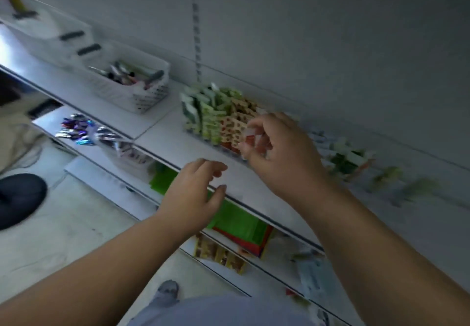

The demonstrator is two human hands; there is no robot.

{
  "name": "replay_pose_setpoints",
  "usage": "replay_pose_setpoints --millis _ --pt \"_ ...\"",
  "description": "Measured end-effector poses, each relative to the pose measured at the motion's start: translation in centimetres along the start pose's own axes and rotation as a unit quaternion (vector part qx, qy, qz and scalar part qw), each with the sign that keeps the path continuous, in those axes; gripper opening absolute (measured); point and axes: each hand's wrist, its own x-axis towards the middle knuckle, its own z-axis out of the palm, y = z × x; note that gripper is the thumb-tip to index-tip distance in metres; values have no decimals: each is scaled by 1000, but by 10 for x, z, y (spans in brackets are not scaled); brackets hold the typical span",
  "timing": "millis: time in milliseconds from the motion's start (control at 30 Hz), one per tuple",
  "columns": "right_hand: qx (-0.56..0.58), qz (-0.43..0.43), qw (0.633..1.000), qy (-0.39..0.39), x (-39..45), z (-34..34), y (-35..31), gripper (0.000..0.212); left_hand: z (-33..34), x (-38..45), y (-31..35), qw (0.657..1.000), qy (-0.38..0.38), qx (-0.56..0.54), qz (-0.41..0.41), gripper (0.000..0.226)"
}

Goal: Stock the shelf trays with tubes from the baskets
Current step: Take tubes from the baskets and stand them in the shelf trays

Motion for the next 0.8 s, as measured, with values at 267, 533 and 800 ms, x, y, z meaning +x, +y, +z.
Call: replay_pose_setpoints --millis 267,533,800 --pt "11 -32 999 12 97 110 -123 31 -111 5 -168 998 44 16 -50 32" --pt "19 34 999 -18 181 161 -180 27 -193 56 -268 998 44 17 -52 34" --pt "26 20 996 -87 305 228 -171 18 -209 116 -315 994 75 -13 -74 34"
